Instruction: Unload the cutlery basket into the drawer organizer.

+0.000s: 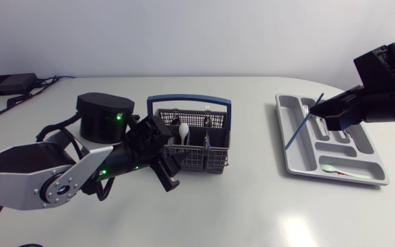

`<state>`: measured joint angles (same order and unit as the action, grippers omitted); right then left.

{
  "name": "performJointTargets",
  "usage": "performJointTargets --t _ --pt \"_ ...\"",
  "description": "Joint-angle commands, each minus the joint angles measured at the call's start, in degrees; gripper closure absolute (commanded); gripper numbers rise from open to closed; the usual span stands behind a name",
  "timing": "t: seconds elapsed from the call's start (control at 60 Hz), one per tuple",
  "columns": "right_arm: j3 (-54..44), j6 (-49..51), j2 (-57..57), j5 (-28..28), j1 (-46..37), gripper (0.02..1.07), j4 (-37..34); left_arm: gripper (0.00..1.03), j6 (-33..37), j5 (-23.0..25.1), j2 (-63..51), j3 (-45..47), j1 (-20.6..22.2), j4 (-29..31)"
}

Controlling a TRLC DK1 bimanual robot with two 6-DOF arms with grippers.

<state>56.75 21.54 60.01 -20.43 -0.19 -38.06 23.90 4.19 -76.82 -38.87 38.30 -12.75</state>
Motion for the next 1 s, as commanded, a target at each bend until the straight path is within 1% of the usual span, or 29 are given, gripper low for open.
performJointTargets --t 0.0,0.183,0.317,0.7,0.983 --pt "2.0 1.7 4.7 -1.4 -4.3 0.96 -1.2 0.32 1.2 -0.6 -1.5 -1.3 0.9 -0.8" --pt "5.9 1.9 15.5 -1.4 -10.1 0.96 -1.2 0.32 1.4 -0.9 -1.6 -1.4 1.2 -0.8" --pt "9.4 1.8 22.9 -1.5 -12.5 0.96 -1.7 0.32 1.7 -0.9 -1.6 -1.5 1.2 -0.8" --pt "19.9 -1.8 41.0 -1.8 -13.2 0.96 -2.5 0.32 1.9 -1.0 -2.5 -1.5 1.6 -1.4" --pt "26.3 -6.8 52.7 -1.6 -12.4 0.96 4.5 0.32 2.3 -1.3 -4.1 -1.9 2.0 -2.3"
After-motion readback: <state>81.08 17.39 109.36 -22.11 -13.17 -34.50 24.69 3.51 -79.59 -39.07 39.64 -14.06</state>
